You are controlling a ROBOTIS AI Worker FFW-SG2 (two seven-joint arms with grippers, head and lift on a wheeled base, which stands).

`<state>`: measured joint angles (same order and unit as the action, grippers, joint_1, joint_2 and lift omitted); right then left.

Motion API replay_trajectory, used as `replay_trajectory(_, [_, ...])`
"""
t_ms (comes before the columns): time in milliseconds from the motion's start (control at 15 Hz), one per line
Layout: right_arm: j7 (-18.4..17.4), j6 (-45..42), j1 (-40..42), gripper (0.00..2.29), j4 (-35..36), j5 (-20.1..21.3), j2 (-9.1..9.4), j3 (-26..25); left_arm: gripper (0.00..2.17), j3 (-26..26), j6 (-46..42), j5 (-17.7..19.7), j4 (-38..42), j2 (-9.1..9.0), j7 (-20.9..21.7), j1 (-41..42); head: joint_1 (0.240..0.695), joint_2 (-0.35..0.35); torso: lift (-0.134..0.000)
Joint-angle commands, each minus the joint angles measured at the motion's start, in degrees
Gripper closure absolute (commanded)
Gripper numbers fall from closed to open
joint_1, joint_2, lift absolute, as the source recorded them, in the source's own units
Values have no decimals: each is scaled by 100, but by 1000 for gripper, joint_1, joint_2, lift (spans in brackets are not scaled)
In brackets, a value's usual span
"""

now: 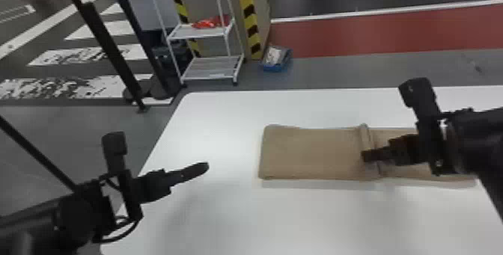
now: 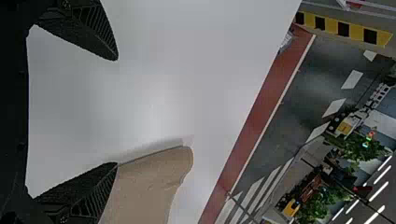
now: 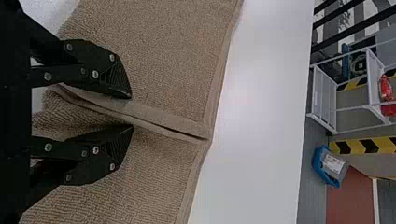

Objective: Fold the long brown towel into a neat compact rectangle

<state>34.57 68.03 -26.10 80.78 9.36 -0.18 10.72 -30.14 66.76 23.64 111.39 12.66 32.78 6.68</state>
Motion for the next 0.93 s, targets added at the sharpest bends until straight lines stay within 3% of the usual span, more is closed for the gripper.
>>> replay_trajectory(0, [-3,14,-1,613,26,-4,23,0,83,0,0,1,-4,18,1,0,695,285,-124])
replay_trajectory(867, [-38,-531,-18,603,-89,-57,23,80,87,-18,0,1,14,18,9,18,695,290,-124])
